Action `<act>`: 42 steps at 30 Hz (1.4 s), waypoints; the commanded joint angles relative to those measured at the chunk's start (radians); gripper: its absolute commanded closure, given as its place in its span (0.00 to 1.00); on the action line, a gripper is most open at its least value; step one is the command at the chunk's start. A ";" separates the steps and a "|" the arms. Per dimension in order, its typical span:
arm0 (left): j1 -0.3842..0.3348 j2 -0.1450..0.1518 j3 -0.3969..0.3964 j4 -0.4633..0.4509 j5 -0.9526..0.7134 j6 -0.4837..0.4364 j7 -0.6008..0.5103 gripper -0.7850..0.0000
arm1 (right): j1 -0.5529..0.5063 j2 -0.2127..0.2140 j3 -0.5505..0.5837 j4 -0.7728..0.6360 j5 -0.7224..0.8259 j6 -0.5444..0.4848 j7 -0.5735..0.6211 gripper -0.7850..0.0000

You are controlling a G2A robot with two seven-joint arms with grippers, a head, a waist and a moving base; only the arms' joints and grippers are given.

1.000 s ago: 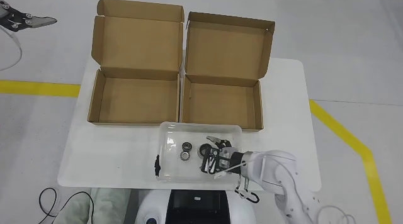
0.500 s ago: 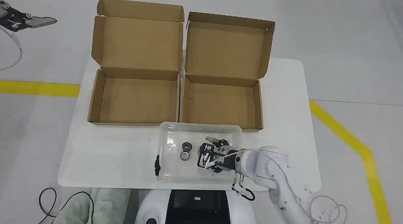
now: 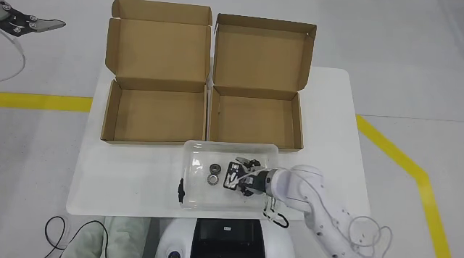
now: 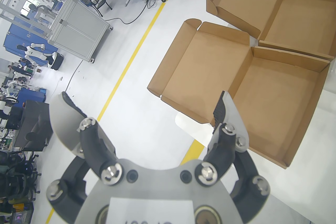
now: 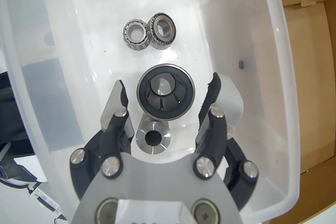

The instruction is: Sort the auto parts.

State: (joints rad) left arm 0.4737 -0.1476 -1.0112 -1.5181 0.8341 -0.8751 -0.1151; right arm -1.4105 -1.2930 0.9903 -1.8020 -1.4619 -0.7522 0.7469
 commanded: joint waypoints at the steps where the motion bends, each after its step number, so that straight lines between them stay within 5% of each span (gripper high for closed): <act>1: 0.000 0.000 0.000 0.000 0.000 0.000 0.000 0.00 | 0.007 0.000 -0.006 0.010 0.005 0.004 0.002 0.29; 8: 0.000 0.000 0.000 0.000 0.000 0.000 0.000 0.00 | 0.023 0.005 -0.019 0.034 0.015 0.015 -0.002 0.42; 11: 0.000 0.000 0.000 0.000 0.000 0.000 0.000 0.00 | 0.030 0.006 -0.025 0.039 0.021 0.018 0.001 0.69; 13: 0.000 0.000 0.000 0.000 0.000 0.000 0.000 0.00 | 0.033 0.008 -0.027 0.042 0.023 0.019 0.000 1.00; 27: 0.000 0.000 0.000 0.000 0.000 0.000 0.000 0.00 | 0.022 0.027 -0.011 0.020 0.027 0.015 -0.118 1.00; 42: 0.000 0.000 0.000 0.000 0.000 0.000 0.000 0.00 | -0.030 0.052 0.058 -0.027 0.059 0.016 -0.493 1.00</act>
State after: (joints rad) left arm 0.4737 -0.1476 -1.0112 -1.5181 0.8341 -0.8751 -0.1151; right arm -1.4394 -1.2419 1.0457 -1.8272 -1.4099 -0.7408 0.2804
